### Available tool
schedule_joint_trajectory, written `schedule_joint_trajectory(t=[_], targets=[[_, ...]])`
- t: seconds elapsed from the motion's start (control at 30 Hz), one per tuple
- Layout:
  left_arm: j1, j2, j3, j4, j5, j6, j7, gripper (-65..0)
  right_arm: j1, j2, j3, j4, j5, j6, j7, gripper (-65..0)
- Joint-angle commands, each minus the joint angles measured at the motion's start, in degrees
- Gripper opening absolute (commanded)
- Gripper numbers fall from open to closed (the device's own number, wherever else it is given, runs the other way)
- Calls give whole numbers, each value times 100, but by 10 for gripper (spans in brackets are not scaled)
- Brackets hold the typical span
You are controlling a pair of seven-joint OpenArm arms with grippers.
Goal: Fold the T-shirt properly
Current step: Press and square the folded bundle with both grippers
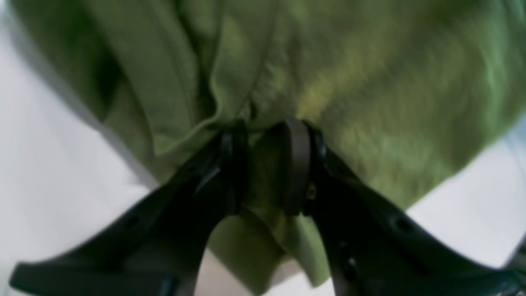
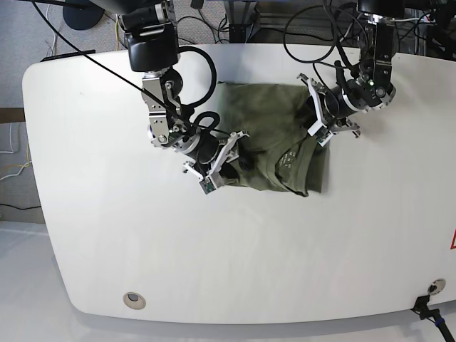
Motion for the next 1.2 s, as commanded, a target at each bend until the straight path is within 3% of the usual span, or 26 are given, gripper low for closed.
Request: schedule_joint_trajectory(t=[0.0,0.1,0.33,0.4,0.5,0.63,0.8,1.0,1.17], targets=[[-349,-88,-12,-446,470,18,127,-513,-20,126,18,176,29,28,22,-427],[-911,-79,23,-1088,743,9,118,-513,-407,345,18,607,29,28,13,-485],[-2160,-88,788,-1923,752,9,101,-514,-1567,697,27,2101,3,10,5,-487],[-2274,-70,815,-1703,734,9,101,-514,-1796,750,27,2594,-6,-7,-31,-487],[-2230,-70,815,-1026,734,9,109,-514,-1927,820,27,3570,-6,-332,-611,-487],[-1588,-114,771,152,761,18,118,-514,-1629,671,9,4211,21,-429,-1244,-487],[-419,-105,463,1250,769,18,118,-514,-908,222,0,3473,3,-420,-1314,-487],[320,-79,472,1330,769,44,118,-515,-160,-6,0,2084,3,-385,-1244,-490],[170,-70,481,705,769,44,101,-515,-125,29,0,1011,3,-376,-400,-490]])
